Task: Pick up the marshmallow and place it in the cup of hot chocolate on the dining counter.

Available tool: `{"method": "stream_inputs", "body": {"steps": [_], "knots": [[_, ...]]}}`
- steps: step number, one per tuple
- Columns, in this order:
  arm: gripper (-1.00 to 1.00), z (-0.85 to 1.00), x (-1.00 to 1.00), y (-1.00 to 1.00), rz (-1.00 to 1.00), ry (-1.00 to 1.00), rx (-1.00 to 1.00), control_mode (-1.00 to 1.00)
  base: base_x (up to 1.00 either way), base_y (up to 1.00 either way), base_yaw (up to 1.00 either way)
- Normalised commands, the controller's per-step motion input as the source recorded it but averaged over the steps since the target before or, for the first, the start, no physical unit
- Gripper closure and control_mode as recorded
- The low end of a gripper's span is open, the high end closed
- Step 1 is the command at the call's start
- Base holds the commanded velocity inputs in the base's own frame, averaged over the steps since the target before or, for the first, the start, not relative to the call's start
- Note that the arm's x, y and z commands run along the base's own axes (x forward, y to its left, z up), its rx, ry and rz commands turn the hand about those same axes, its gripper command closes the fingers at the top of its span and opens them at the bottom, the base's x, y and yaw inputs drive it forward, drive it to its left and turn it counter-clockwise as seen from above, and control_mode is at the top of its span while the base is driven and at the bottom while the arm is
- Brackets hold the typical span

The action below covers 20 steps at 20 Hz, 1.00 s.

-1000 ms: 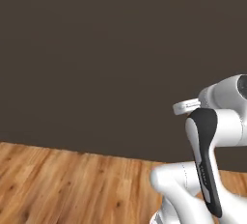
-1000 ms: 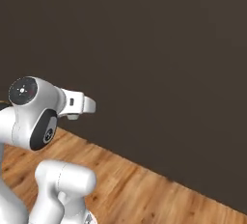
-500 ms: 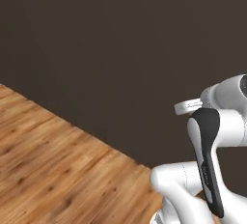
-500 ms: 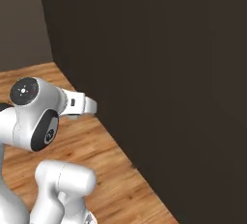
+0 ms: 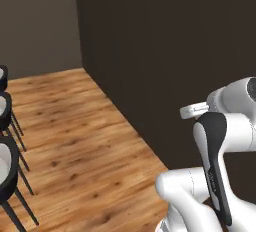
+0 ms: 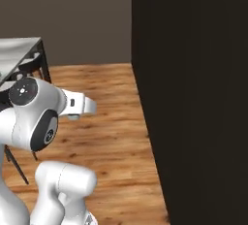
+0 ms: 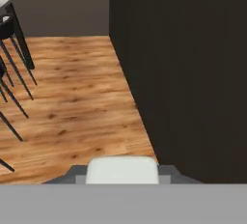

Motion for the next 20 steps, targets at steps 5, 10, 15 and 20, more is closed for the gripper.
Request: {"method": "stream_inputs", "body": {"steps": [5,10,15,20], "knots": [[1.00,0.00,0.00,0.00,0.00,0.00,0.00,1.00,0.62,-0.76,0.55],[1.00,0.00,0.00,0.00,0.00,0.00,0.00,1.00,0.66,-0.68,0.59],[1.00,0.00,0.00,0.00,0.00,0.00,0.00,1.00,0.81,-0.50,0.63],[1.00,0.00,0.00,0.00,0.00,0.00,0.00,1.00,1.00,-0.09,0.57]]}}
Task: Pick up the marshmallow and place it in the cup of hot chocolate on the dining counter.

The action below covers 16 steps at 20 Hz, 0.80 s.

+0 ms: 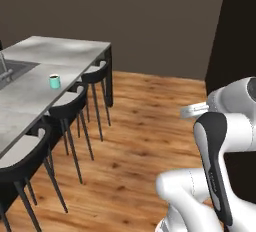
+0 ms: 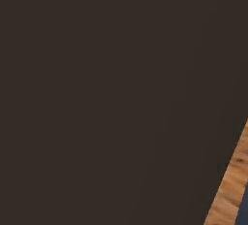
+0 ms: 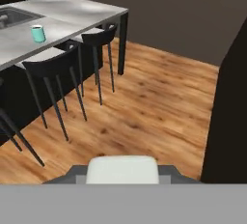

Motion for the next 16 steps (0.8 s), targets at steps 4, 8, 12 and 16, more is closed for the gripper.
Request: {"method": "stream_inputs", "body": {"steps": [4,8,12,16], "knots": [[1.00,0.00,0.00,0.00,0.00,0.00,0.00,1.00,1.00,-0.41,0.43],[1.00,0.00,0.00,0.00,0.00,0.00,0.00,1.00,1.00,-0.76,0.33],[1.00,0.00,0.00,0.00,0.00,0.00,0.00,1.00,1.00,-0.35,0.45],[1.00,0.00,0.00,0.00,0.00,0.00,0.00,1.00,1.00,0.00,0.62]]}}
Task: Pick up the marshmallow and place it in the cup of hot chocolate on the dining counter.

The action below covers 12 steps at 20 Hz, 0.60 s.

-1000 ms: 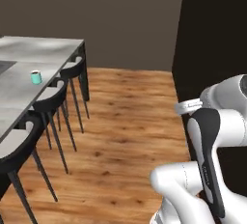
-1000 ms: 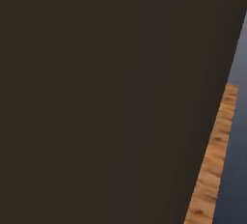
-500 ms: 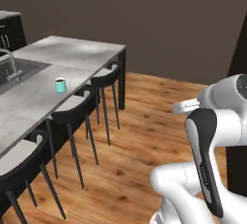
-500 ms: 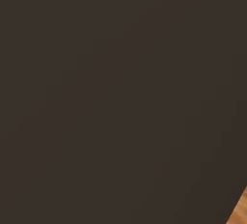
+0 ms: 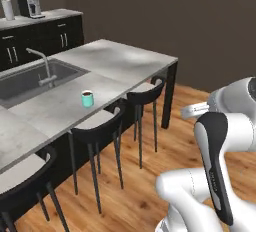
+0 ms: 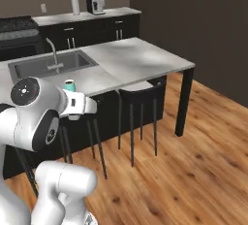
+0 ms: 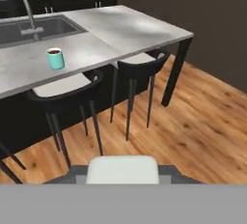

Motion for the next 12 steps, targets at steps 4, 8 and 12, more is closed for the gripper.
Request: {"method": "stream_inputs", "body": {"steps": [4,8,12], "knots": [[1.00,0.00,0.00,0.00,0.00,0.00,0.00,1.00,0.99,-0.16,0.67],[1.00,0.00,0.00,0.00,0.00,0.00,0.00,1.00,0.90,-0.27,0.70],[1.00,0.00,0.00,0.00,0.00,0.00,0.00,1.00,0.96,-0.23,0.65]]}}
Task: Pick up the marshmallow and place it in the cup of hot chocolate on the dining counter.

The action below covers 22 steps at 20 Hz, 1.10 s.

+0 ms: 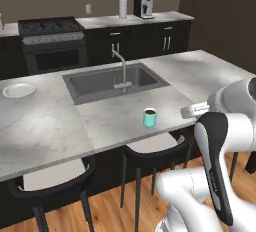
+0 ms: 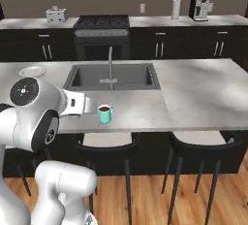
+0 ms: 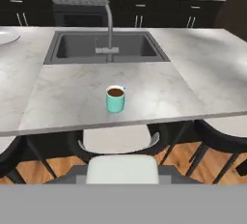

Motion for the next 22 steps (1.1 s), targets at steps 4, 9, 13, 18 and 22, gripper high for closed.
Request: {"method": "stream_inputs", "body": {"steps": [4,9,13,18,22], "knots": [[1.00,0.00,0.00,0.00,0.00,0.00,0.00,1.00,0.91,-0.04,0.52],[1.00,0.00,0.00,0.00,0.00,0.00,0.00,1.00,0.23,-0.56,0.20],[1.00,0.00,0.00,0.00,0.00,0.00,0.00,1.00,0.01,-0.47,0.00],[1.00,0.00,0.00,0.00,0.00,0.00,0.00,1.00,0.30,0.13,-0.16],[1.00,0.00,0.00,0.00,0.00,0.00,0.00,1.00,0.97,0.28,-0.04]]}}
